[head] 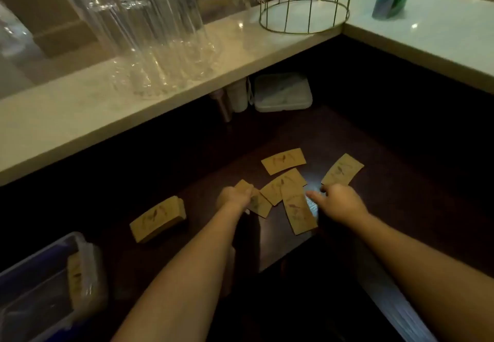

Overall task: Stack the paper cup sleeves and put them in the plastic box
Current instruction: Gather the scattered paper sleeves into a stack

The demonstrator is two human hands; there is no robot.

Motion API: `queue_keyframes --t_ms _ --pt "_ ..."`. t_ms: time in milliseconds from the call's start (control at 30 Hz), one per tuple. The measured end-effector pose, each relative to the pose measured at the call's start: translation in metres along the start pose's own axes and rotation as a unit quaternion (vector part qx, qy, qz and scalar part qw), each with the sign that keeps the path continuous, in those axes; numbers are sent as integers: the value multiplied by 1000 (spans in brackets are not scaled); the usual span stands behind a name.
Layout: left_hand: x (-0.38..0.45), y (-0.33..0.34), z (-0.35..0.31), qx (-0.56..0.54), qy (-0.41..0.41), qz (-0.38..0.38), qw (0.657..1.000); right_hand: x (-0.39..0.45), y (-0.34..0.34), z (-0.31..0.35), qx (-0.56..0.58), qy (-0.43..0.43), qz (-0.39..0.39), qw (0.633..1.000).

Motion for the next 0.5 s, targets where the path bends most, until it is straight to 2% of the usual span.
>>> queue_keyframes --t_ms 167,267,500 --pt "11 3 8 -26 -49 -17 998 -14 36 18 -20 83 -19 996" --pt "17 6 10 -3 -40 -35 999 -18 44 25 -38 77 -37 996" --pt "24 10 18 -62 -44 -23 997 -9 44 27 10 80 -34 996"
Point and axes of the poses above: each hand's wrist, its own x-axis towards the middle knuckle, its own y-axis out of the palm, z = x × y, the point moved 5 cm from there along x, towards the middle knuckle, and after that the axes turned 1 degree about z, right-handed, at the moved point
